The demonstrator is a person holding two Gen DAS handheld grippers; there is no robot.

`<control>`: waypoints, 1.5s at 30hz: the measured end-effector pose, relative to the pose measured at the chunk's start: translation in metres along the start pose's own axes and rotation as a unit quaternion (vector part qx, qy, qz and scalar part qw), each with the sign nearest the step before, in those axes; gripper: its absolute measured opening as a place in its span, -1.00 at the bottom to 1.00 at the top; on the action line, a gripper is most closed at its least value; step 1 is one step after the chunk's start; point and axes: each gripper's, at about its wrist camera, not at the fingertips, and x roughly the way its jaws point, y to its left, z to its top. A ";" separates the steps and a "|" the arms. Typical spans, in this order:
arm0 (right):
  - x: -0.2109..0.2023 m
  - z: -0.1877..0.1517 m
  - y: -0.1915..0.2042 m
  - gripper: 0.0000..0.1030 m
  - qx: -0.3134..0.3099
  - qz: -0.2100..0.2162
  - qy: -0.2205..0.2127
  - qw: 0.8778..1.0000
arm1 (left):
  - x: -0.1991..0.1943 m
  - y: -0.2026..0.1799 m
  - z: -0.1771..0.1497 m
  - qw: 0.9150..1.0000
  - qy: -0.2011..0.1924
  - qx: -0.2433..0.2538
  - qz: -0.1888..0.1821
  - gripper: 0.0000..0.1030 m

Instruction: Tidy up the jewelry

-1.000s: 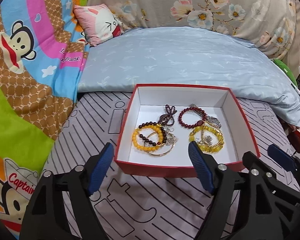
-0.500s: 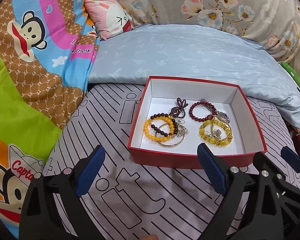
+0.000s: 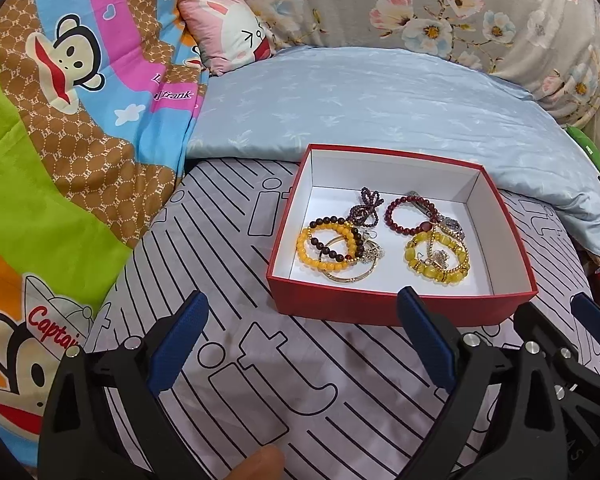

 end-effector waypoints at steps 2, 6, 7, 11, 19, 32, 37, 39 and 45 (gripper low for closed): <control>-0.001 -0.001 0.000 0.46 0.000 -0.001 -0.002 1.000 | -0.001 0.001 -0.001 1.000 0.001 -0.001 0.000 0.76; -0.002 -0.003 0.000 0.46 0.004 -0.001 -0.001 1.000 | -0.002 0.000 -0.001 1.000 0.000 0.003 0.004 0.76; -0.002 -0.003 0.000 0.46 0.005 -0.002 -0.001 1.000 | -0.002 0.000 -0.002 1.000 0.000 0.003 0.003 0.76; -0.003 -0.004 -0.001 0.47 0.005 -0.004 -0.001 1.000 | -0.003 -0.001 -0.003 1.000 0.000 0.005 0.005 0.76; -0.003 -0.004 -0.002 0.47 0.004 -0.005 -0.001 1.000 | -0.003 -0.001 -0.003 1.000 0.001 0.007 0.003 0.76; -0.003 -0.006 -0.003 0.47 0.004 -0.007 -0.003 1.000 | -0.001 0.000 -0.005 1.000 0.001 0.007 -0.001 0.76; -0.003 -0.007 -0.003 0.47 0.003 -0.010 -0.003 1.000 | 0.001 -0.001 -0.005 1.000 0.003 0.009 -0.004 0.76; -0.002 -0.008 -0.003 0.47 0.003 -0.011 -0.002 1.000 | 0.002 -0.001 -0.005 1.000 0.005 0.010 -0.006 0.76; -0.002 -0.009 -0.004 0.47 0.006 -0.010 -0.001 1.000 | 0.002 -0.001 -0.006 1.000 0.002 0.008 -0.006 0.76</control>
